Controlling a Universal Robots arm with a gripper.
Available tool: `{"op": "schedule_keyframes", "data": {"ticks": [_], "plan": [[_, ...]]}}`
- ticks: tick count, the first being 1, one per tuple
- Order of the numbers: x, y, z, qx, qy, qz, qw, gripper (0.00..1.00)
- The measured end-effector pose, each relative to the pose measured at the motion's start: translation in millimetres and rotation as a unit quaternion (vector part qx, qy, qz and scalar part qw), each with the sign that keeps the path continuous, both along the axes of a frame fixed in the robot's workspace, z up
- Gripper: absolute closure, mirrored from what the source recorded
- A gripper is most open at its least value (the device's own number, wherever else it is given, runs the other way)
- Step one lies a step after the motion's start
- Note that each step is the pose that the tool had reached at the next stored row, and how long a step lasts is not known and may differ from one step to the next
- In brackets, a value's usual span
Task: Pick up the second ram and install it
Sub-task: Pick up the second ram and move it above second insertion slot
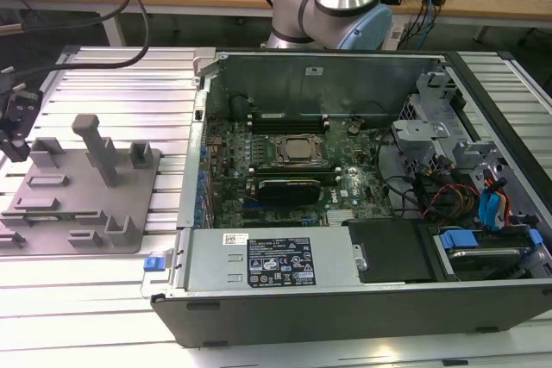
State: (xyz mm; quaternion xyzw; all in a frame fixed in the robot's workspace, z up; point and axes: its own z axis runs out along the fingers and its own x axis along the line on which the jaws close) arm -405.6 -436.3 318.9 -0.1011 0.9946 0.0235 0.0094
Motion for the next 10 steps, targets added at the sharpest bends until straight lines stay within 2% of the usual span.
{"op": "schedule_keyframes", "data": {"ticks": [2, 5, 7, 8, 9, 10], "plan": [[0.0, 0.0, -0.1, -0.0001, 0.0000, 0.023, 0.9997, 0.92], [0.0, 0.0, -0.3, -0.0003, 0.0000, 0.059, 0.9983, 0.92], [0.0, 0.0, -0.5, -0.0006, 0.0000, 0.098, 0.9952, 0.92], [0.0, 0.0, -0.6, -0.0006, -0.0001, 0.112, 0.9937, 0.92], [0.0, 0.0, -0.6, -0.0007, -0.0001, 0.121, 0.9927, 0.92], [0.0, 0.0, -0.8, -0.0007, -0.0001, 0.143, 0.9897, 0.92]]}}
